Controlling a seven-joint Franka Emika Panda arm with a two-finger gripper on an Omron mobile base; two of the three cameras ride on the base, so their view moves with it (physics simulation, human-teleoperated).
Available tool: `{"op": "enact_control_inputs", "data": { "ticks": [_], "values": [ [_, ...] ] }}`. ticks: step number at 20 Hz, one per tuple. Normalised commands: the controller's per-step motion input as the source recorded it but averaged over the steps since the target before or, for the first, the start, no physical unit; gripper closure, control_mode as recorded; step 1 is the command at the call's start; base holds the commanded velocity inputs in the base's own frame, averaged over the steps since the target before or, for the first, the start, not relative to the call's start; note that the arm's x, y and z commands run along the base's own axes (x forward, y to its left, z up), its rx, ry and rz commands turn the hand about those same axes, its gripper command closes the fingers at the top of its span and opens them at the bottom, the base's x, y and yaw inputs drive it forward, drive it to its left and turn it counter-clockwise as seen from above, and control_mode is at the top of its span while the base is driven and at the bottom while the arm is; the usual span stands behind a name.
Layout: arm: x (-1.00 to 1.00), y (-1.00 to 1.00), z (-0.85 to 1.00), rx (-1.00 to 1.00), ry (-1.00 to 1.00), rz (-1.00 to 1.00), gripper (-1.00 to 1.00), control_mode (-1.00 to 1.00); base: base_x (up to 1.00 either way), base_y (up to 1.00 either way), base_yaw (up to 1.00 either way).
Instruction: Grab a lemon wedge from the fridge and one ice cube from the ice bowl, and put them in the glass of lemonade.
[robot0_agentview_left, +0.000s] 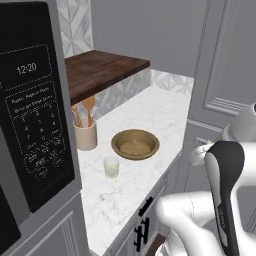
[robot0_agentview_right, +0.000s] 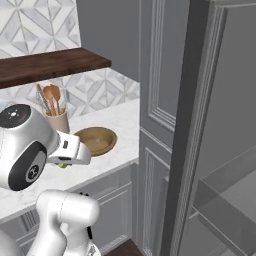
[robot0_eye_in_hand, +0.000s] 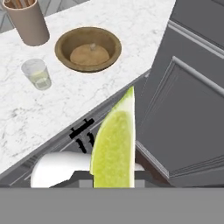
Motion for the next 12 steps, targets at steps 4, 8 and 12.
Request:
{"op": "enact_control_inputs", "data": {
  "ticks": [4,8,12],
  "values": [
    [0.0,0.0,0.0,0.0,0.0,0.0,1.0,1.0,0.33,0.24,0.25],
    [0.14,0.02,-0.01,-0.01,0.0,0.01,1.0,-1.0,0.0,0.0,0.0],
    [0.07,0.02,-0.04,0.0,0.0,0.0,1.0,-1.0,0.0,0.0,0.0]
  ]
}}
